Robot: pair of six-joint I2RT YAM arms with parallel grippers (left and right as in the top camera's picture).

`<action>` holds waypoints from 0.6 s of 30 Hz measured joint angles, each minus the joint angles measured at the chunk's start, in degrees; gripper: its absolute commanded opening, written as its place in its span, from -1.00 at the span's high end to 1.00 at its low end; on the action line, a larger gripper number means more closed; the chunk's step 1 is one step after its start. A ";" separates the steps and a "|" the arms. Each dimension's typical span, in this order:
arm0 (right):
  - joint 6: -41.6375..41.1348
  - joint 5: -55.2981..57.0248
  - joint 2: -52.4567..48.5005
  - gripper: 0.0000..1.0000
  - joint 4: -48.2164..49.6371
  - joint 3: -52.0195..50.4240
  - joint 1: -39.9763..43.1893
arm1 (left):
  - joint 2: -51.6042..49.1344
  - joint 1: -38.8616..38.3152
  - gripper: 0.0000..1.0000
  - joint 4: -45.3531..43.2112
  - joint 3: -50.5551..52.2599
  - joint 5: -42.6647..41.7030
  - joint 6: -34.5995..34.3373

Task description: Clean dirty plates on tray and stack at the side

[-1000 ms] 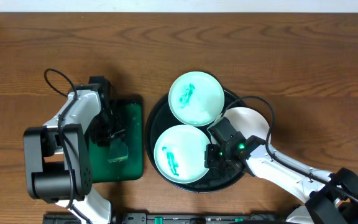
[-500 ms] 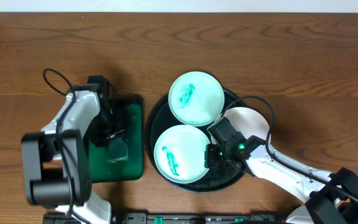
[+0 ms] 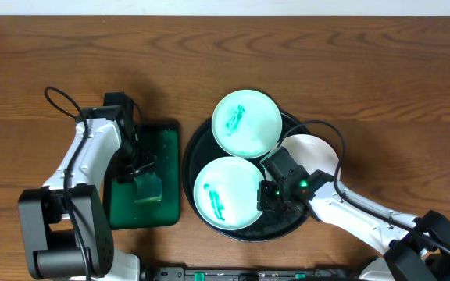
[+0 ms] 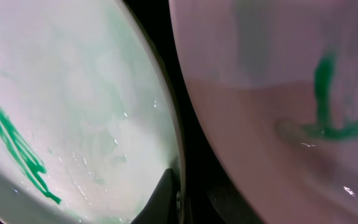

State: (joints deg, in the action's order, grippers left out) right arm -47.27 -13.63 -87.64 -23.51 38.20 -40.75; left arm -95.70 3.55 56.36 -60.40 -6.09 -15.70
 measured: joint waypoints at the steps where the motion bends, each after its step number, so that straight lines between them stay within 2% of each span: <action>1: 0.00 0.00 0.00 0.97 0.00 0.00 0.00 | 0.00 0.00 0.24 -0.26 0.00 -0.07 0.11; 18: 0.20 -1.68 -0.28 0.98 0.28 -0.04 -0.02 | -2.84 0.00 0.24 -1.29 0.07 -1.05 0.76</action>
State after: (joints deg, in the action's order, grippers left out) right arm -47.07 -15.31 -87.92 -23.22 38.15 -40.77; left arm -98.54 3.55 55.07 -60.34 -7.14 -14.94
